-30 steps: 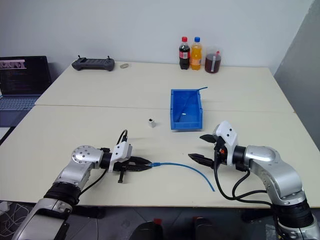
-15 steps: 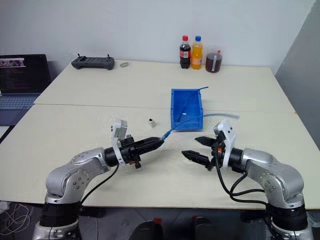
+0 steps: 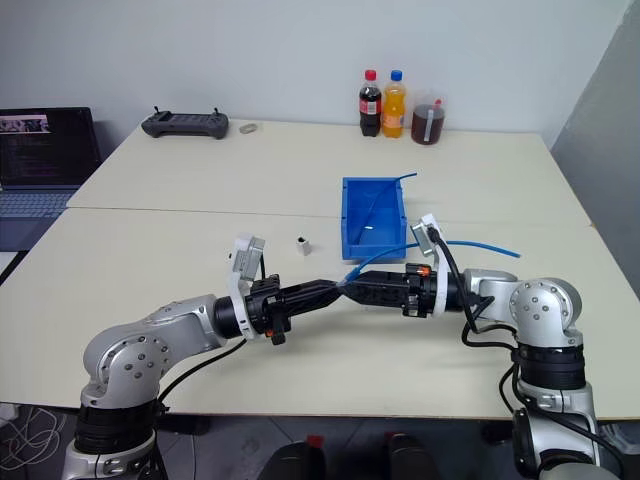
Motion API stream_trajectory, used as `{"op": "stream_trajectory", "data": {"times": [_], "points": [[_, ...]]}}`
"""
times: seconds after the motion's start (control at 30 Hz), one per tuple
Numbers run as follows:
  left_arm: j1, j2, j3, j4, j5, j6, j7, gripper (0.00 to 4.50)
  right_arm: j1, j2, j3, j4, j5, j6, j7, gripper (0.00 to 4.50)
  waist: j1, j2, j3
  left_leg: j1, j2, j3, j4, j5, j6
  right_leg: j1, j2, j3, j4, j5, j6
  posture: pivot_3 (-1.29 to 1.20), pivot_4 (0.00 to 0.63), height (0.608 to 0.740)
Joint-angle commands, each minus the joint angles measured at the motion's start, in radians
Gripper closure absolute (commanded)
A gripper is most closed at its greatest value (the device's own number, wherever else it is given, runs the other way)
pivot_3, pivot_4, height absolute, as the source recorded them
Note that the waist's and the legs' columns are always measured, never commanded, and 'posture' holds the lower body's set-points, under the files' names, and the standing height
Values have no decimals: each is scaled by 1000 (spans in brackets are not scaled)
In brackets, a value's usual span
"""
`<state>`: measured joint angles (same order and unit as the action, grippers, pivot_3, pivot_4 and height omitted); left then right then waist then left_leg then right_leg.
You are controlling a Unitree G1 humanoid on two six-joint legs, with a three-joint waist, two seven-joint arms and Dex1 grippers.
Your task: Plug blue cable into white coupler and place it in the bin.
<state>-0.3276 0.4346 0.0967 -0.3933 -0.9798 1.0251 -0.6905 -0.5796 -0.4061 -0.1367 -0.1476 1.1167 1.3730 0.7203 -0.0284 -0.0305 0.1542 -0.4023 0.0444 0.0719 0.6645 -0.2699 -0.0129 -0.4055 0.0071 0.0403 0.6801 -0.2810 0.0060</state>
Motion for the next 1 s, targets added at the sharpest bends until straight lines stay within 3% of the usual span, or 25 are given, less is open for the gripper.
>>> {"op": "stream_trajectory", "data": {"times": [0.03,0.47,1.0], "points": [[-8,-1,6,-49,-46,2,18,4284,-21,10,-9,-9,39,4,-7,0,0,0,0,0,0,0,0,0,0,0,0,0,0,0,0,0,150,740],[7,15,-9,-57,-60,-10,31,4284,-30,-5,-2,29,6,-38,4,0,-1,0,0,1,0,0,0,0,0,0,1,0,1,0,0,0,150,740],[-19,16,-26,-40,-58,-14,33,4284,-14,-35,9,31,6,-52,43,3846,-1,0,0,1,0,0,0,0,0,0,1,0,1,0,0,0,150,740]]}}
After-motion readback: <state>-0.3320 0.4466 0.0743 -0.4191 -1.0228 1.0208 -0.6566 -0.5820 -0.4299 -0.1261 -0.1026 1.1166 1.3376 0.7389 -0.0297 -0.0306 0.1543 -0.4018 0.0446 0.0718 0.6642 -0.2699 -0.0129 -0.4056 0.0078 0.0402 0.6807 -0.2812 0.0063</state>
